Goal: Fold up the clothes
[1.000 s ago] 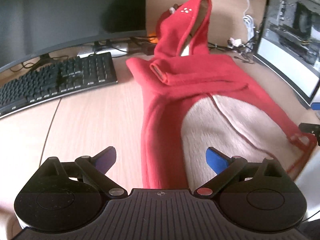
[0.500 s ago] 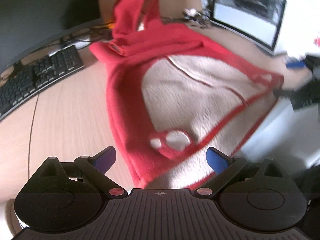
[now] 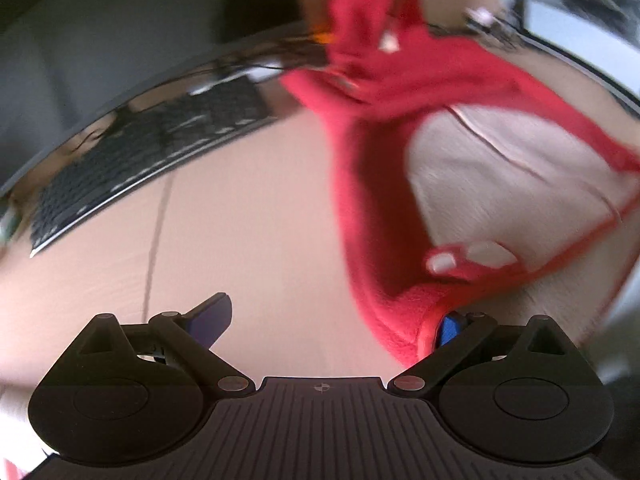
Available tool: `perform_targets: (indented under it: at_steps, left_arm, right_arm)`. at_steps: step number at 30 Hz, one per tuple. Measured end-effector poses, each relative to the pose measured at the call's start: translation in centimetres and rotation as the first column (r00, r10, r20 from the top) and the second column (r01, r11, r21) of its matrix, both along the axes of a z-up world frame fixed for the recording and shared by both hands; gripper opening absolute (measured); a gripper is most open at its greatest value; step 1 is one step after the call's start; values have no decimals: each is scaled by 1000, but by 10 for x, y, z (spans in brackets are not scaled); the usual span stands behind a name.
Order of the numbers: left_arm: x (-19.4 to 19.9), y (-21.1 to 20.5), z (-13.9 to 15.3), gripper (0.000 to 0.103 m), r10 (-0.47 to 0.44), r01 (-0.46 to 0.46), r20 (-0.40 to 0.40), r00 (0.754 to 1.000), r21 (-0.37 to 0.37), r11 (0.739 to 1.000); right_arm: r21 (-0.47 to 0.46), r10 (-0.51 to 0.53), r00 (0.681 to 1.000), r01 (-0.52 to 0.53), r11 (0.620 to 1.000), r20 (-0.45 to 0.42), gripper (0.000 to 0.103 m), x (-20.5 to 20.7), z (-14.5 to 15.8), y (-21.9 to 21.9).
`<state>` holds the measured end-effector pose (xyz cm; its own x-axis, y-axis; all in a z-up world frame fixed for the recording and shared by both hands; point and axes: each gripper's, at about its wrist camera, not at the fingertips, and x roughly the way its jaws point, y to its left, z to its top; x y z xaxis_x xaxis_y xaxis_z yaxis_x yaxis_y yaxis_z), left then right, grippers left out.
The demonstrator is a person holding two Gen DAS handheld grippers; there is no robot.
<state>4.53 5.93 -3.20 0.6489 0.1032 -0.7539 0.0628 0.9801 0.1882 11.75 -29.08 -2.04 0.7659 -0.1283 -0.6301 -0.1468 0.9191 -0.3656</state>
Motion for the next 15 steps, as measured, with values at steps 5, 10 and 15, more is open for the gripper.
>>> perform_targets:
  at_steps: [5, 10, 15]
  left_arm:
    - [6, 10, 12, 101, 20, -20, 34, 999, -13, 1000]
    - [9, 12, 13, 101, -1, 2, 39, 999, -15, 1000]
    - [7, 20, 13, 101, -23, 24, 41, 999, -19, 1000]
  right_arm:
    - [1, -17, 1000, 17, 1000, 16, 100, -4, 8, -4]
    - [11, -36, 999, 36, 999, 24, 100, -12, 16, -6]
    - [10, -48, 999, 48, 999, 25, 100, -22, 22, -3]
